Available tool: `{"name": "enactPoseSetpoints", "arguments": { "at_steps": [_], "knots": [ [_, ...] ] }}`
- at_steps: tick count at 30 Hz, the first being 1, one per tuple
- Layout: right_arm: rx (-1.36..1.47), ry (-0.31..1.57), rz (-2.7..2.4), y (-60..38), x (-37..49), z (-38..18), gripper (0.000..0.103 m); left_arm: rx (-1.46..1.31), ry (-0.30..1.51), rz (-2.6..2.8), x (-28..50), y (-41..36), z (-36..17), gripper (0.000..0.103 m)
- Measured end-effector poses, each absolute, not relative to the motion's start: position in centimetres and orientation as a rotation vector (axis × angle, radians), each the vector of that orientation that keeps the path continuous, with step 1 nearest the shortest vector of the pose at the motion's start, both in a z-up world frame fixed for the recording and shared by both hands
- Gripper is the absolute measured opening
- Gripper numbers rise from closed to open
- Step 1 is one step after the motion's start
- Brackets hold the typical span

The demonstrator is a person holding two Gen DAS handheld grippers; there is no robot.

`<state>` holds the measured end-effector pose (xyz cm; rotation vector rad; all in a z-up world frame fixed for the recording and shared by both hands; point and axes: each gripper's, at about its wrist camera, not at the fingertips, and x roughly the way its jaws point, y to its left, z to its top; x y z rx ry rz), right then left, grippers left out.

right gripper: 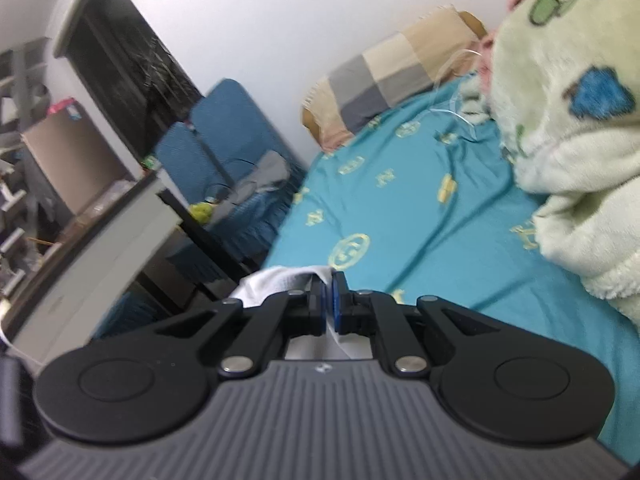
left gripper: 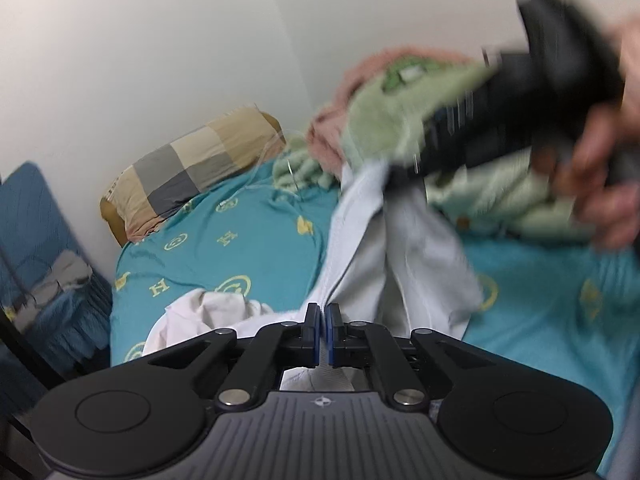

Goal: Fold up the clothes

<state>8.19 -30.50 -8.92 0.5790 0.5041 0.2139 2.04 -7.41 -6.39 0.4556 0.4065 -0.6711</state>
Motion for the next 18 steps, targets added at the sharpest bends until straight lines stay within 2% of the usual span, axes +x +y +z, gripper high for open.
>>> {"name": "enactPoseSetpoints", "arguments": {
  "at_steps": [9, 10, 11, 13, 18],
  "knots": [
    [0.511, 0.608, 0.176, -28.9, 9.0, -10.8, 0.012, 0.085, 0.446, -0.733, 2.7, -2.6, -2.3, 0.002],
    [0.498, 0.614, 0.168, -28.7, 8.7, -10.7, 0.019, 0.067, 0.454, -0.732, 2.9, -2.4, -2.3, 0.002],
    [0.485, 0.621, 0.160, -28.5, 8.5, -10.7, 0.038, 0.052, 0.462, -0.730, 3.0, -2.1, -2.2, 0.002],
    [0.458, 0.624, 0.139, -28.3, 7.9, -10.4, 0.058, 0.055, 0.471, -0.712, 3.2, -1.9, -2.3, 0.002],
    [0.330, 0.490, 0.002, -27.7, 4.3, -7.1, 0.059, 0.001, 0.439, -0.738, 2.7, -1.4, -2.1, 0.002]
  ]
}}
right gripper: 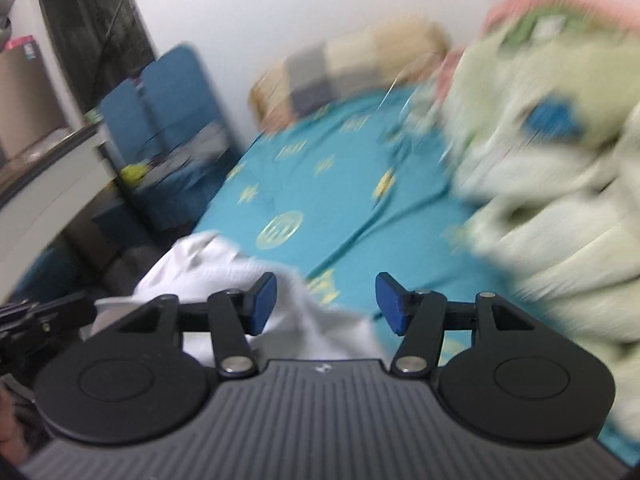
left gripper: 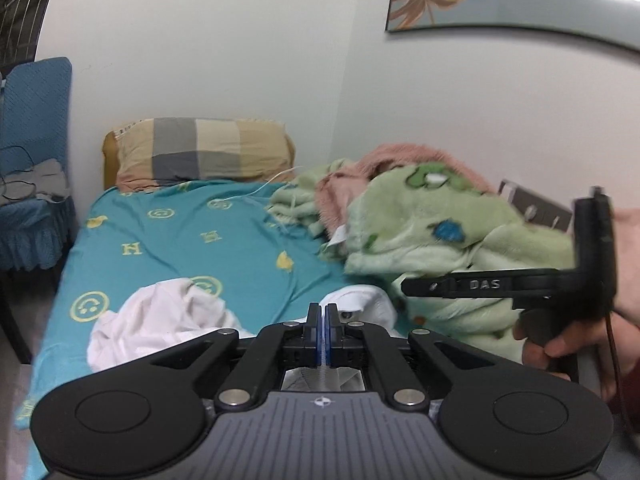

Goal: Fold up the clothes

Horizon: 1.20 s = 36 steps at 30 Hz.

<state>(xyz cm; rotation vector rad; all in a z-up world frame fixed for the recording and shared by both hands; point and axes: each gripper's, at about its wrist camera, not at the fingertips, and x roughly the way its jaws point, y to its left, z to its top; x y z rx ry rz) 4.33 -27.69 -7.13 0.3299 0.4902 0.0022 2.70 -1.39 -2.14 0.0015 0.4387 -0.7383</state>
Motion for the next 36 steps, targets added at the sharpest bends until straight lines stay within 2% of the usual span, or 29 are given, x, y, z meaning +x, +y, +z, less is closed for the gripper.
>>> {"name": "enactPoseSetpoints", "arguments": {
  "at_steps": [2, 4, 7, 11, 16, 18, 19, 24, 30, 32, 34, 36],
  "knots": [
    [0.324, 0.434, 0.045, -27.4, 2.6, -5.9, 0.058, -0.026, 0.403, -0.765, 2.0, -1.2, -1.5, 0.001],
    [0.358, 0.455, 0.159, -26.8, 2.0, -5.6, 0.057, -0.062, 0.381, -0.784, 1.5, -0.8, -0.8, 0.001],
    [0.306, 0.555, 0.203, -25.0, 2.3, -6.7, 0.052, -0.111, 0.361, -0.790, 1.0, -0.2, 0.0, 0.001],
    [0.281, 0.735, 0.201, -23.7, 4.3, -9.8, 0.052, -0.144, 0.354, -0.794, 1.0, 0.4, 0.5, 0.001],
    [0.159, 0.823, 0.099, -21.5, 6.9, -13.0, 0.051, -0.148, 0.359, -0.784, 1.3, 0.4, 0.4, 0.001],
    [0.096, 0.835, 0.038, -21.1, 7.3, -13.7, 0.032, -0.130, 0.370, -0.756, 1.5, 0.4, 0.0, 0.001],
    [0.073, 0.835, 0.013, -21.1, 7.3, -13.8, 0.014, -0.126, 0.382, -0.739, 1.8, 0.4, -0.3, 0.001],
    [0.210, 0.756, -0.015, -23.9, 5.0, -11.6, 0.006, -0.077, 0.464, -0.668, 3.0, 0.1, -2.2, 0.001],
    [0.362, 0.615, 0.013, -26.6, 3.2, -8.7, 0.005, 0.001, 0.592, -0.596, 3.9, -0.8, -4.8, 0.003],
    [0.396, 0.591, 0.037, -26.9, 3.2, -8.5, 0.005, 0.016, 0.616, -0.570, 3.9, -0.7, -5.4, 0.009],
    [0.391, 0.585, 0.054, -26.7, 3.5, -8.5, 0.005, 0.030, 0.643, -0.546, 3.8, -0.9, -5.7, 0.026],
    [0.391, 0.586, 0.068, -26.6, 3.8, -8.6, 0.005, 0.026, 0.674, -0.540, 3.8, -1.1, -5.9, 0.035]
  ]
}}
